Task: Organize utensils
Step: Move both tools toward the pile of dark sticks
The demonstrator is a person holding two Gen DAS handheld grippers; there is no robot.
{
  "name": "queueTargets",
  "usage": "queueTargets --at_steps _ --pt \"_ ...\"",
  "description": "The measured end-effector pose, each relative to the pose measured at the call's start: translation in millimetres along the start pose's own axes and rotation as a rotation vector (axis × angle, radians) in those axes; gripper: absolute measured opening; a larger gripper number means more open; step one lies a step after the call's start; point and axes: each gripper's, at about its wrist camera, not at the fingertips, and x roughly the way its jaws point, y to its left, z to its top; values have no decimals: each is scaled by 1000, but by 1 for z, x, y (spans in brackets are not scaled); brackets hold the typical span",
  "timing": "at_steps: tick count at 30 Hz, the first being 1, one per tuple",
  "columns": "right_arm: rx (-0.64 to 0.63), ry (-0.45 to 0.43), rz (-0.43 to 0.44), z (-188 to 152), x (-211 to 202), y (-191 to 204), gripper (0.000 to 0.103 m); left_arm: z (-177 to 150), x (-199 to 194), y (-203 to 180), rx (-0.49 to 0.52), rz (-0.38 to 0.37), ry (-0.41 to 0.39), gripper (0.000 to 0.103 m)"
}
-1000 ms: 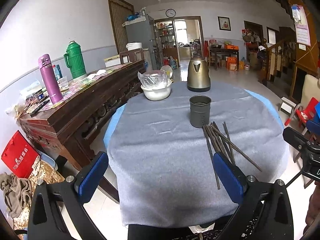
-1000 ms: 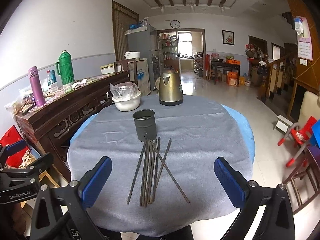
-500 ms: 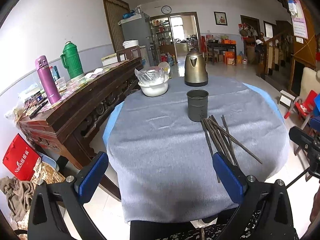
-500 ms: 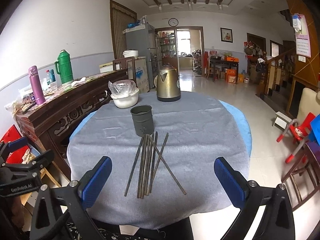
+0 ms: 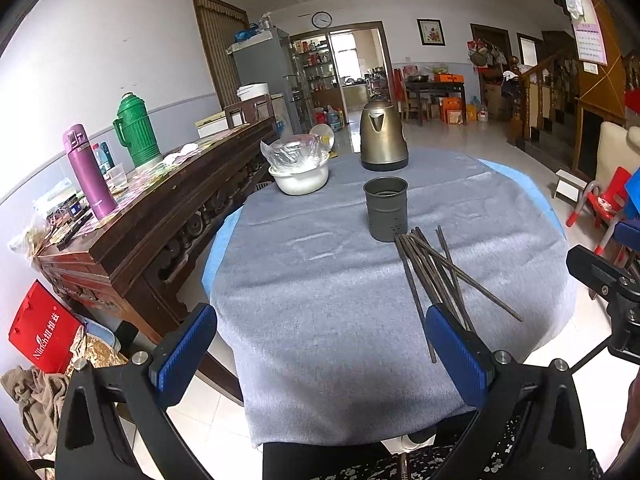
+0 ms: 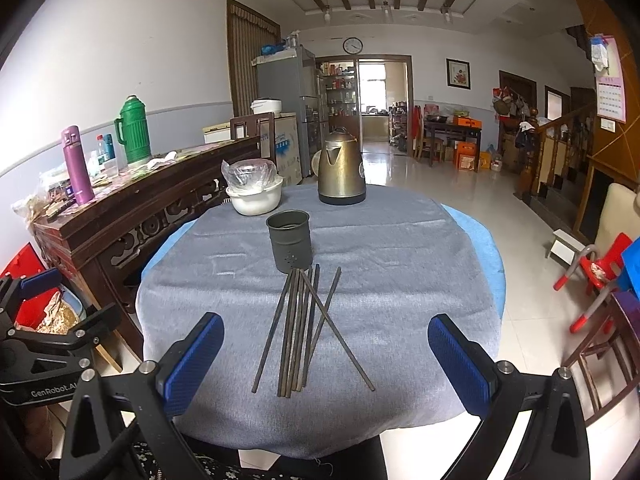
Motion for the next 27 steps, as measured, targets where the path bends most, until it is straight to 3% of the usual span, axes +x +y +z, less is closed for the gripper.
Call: queueTargets --at_steps 27 --pt "11 14 22 -5 3 3 103 -2 7 5 -15 6 29 103"
